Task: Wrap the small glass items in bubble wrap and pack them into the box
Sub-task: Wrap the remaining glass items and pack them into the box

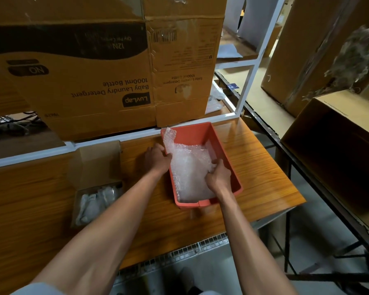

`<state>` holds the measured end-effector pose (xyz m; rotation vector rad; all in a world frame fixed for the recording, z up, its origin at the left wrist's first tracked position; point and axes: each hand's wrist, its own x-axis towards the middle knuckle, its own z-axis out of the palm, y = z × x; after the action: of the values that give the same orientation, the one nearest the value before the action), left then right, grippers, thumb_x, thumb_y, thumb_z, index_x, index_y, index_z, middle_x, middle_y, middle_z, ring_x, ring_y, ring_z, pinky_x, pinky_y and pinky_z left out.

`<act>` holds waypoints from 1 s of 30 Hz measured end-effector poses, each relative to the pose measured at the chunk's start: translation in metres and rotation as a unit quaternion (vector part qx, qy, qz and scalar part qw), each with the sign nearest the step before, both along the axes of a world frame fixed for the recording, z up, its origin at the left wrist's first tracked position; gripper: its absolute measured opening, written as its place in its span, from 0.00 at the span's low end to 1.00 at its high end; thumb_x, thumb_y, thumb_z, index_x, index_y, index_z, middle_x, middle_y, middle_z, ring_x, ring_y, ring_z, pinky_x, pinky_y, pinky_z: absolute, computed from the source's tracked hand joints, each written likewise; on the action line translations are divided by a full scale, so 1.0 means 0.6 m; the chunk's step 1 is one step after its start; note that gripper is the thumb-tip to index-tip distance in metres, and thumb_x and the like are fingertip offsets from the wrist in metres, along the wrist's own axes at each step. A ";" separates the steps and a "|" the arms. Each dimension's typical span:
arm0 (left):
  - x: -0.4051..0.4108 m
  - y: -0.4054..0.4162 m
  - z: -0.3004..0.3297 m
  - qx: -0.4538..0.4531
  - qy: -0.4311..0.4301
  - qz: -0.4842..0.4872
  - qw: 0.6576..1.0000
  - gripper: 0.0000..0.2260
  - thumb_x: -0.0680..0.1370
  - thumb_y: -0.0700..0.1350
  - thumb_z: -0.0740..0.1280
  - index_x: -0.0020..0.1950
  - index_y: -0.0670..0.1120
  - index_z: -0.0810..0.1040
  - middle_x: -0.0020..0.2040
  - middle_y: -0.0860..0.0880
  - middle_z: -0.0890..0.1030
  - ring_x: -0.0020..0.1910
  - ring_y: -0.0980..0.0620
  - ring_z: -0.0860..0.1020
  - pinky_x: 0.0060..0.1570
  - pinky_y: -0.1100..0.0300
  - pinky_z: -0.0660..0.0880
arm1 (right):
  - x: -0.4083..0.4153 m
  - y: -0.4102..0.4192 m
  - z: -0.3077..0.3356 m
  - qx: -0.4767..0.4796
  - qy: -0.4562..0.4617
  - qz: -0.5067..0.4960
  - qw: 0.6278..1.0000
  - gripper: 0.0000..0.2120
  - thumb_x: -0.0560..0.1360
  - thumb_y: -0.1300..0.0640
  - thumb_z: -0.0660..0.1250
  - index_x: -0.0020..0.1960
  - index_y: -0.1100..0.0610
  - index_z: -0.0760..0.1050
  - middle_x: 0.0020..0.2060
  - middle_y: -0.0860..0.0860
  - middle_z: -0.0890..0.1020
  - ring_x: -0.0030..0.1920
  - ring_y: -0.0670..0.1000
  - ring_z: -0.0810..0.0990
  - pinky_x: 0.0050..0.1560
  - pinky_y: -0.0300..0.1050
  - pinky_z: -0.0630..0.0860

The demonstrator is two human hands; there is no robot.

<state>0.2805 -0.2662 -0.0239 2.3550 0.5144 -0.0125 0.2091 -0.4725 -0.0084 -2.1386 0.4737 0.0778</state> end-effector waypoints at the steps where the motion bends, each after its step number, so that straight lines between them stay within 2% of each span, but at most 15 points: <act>1: 0.000 -0.001 0.002 0.009 -0.006 0.005 1.000 0.11 0.79 0.55 0.73 0.57 0.55 0.76 0.63 0.50 0.78 0.62 0.46 0.77 0.60 0.47 0.79 | 0.004 -0.004 0.000 0.010 0.024 0.003 1.000 0.22 0.77 0.64 0.63 0.70 0.58 0.72 0.60 0.62 0.81 0.54 0.61 0.81 0.49 0.43 0.73; 4: 0.000 -0.007 0.011 0.039 -0.021 -0.007 0.999 0.15 0.80 0.54 0.73 0.64 0.56 0.74 0.69 0.50 0.73 0.66 0.44 0.75 0.59 0.49 0.77 | 0.010 -0.013 0.004 -0.026 0.040 0.049 0.998 0.27 0.76 0.58 0.71 0.74 0.60 0.69 0.64 0.62 0.80 0.63 0.63 0.80 0.57 0.43 0.75; 7: 0.006 -0.005 0.014 0.066 0.000 -0.043 0.997 0.20 0.80 0.56 0.73 0.70 0.60 0.72 0.73 0.49 0.70 0.70 0.41 0.73 0.61 0.45 0.78 | 0.012 -0.009 0.011 -0.099 0.012 0.103 0.990 0.36 0.75 0.50 0.77 0.77 0.62 0.67 0.69 0.64 0.75 0.68 0.65 0.76 0.67 0.53 0.75; 9: 0.010 -0.003 0.016 0.071 -0.017 -0.037 0.997 0.14 0.80 0.54 0.72 0.63 0.59 0.74 0.70 0.48 0.72 0.66 0.42 0.74 0.59 0.45 0.79 | 0.011 0.001 0.017 -0.149 -0.019 0.108 0.983 0.37 0.75 0.48 0.77 0.76 0.63 0.67 0.68 0.64 0.75 0.67 0.66 0.76 0.66 0.55 0.76; 12: 0.015 -0.006 0.027 0.046 -0.047 -0.029 0.997 0.03 0.81 0.50 0.72 0.52 0.56 0.79 0.65 0.49 0.74 0.63 0.44 0.75 0.55 0.53 0.76 | 0.003 0.022 0.023 -0.221 -0.081 0.109 0.966 0.32 0.76 0.49 0.76 0.75 0.61 0.71 0.67 0.62 0.76 0.67 0.64 0.75 0.67 0.59 0.76; 14: 0.019 -0.008 0.034 -0.003 -0.046 -0.017 0.999 0.01 0.81 0.49 0.72 0.50 0.55 0.82 0.65 0.49 0.74 0.64 0.45 0.74 0.56 0.56 0.72 | -0.001 0.034 0.023 -0.226 -0.111 0.123 0.960 0.28 0.78 0.52 0.74 0.75 0.60 0.72 0.70 0.61 0.75 0.70 0.63 0.73 0.69 0.58 0.75; 16: 0.020 -0.007 0.039 -0.059 -0.058 -0.009 0.997 0.02 0.80 0.49 0.72 0.49 0.56 0.82 0.64 0.50 0.74 0.64 0.48 0.73 0.59 0.56 0.72 | 0.000 0.044 0.027 -0.191 -0.139 0.138 0.962 0.25 0.79 0.55 0.72 0.75 0.59 0.73 0.72 0.59 0.74 0.71 0.60 0.73 0.68 0.52 0.74; 19: 0.013 -0.007 0.052 -0.161 -0.092 -0.026 0.982 0.01 0.82 0.49 0.70 0.53 0.54 0.82 0.60 0.53 0.80 0.59 0.52 0.77 0.50 0.60 0.74 | 0.008 0.055 0.029 -0.093 -0.159 0.127 0.975 0.22 0.82 0.55 0.69 0.75 0.57 0.73 0.71 0.56 0.76 0.69 0.55 0.76 0.67 0.45 0.71; 21: 0.007 -0.005 0.065 -0.256 -0.098 -0.041 0.961 0.05 0.84 0.46 0.69 0.58 0.49 0.82 0.58 0.52 0.83 0.57 0.54 0.80 0.47 0.63 0.75 | 0.019 0.065 0.032 0.012 -0.126 0.100 0.987 0.22 0.83 0.51 0.68 0.75 0.56 0.72 0.70 0.53 0.78 0.67 0.52 0.78 0.69 0.49 0.75; 24: -0.003 0.007 0.081 -0.361 -0.092 -0.057 0.926 0.04 0.84 0.44 0.69 0.58 0.47 0.82 0.64 0.49 0.83 0.61 0.52 0.82 0.57 0.60 0.78 | 0.039 0.079 0.030 0.161 -0.044 0.082 0.983 0.27 0.82 0.41 0.66 0.76 0.52 0.71 0.70 0.51 0.79 0.68 0.51 0.79 0.69 0.55 0.77; 26: -0.014 0.021 0.086 -0.407 -0.072 -0.077 0.908 0.05 0.85 0.44 0.68 0.60 0.46 0.81 0.61 0.48 0.84 0.60 0.51 0.82 0.58 0.57 0.79 | 0.052 0.091 0.024 0.222 0.001 0.083 0.972 0.30 0.79 0.36 0.66 0.75 0.52 0.72 0.69 0.51 0.80 0.69 0.53 0.79 0.70 0.57 0.76; 28: -0.024 0.032 0.090 -0.444 -0.055 -0.091 0.890 0.09 0.85 0.43 0.68 0.63 0.42 0.80 0.56 0.48 0.85 0.57 0.51 0.83 0.57 0.54 0.80 | 0.052 0.103 0.033 0.258 -0.002 0.094 0.962 0.21 0.82 0.43 0.67 0.70 0.53 0.77 0.64 0.51 0.83 0.65 0.52 0.82 0.69 0.56 0.77; 30: -0.030 0.049 0.092 -0.460 -0.061 -0.089 0.881 0.07 0.85 0.43 0.69 0.61 0.42 0.81 0.53 0.49 0.86 0.56 0.50 0.83 0.57 0.51 0.80 | 0.053 0.120 0.047 0.279 -0.033 0.101 0.954 0.09 0.84 0.53 0.68 0.61 0.55 0.82 0.56 0.50 0.87 0.59 0.53 0.85 0.63 0.53 0.80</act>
<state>0.2623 -0.2367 0.0310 1.4401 0.1538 -0.1580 0.2407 -0.4003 0.0199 -1.6172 0.1610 0.2287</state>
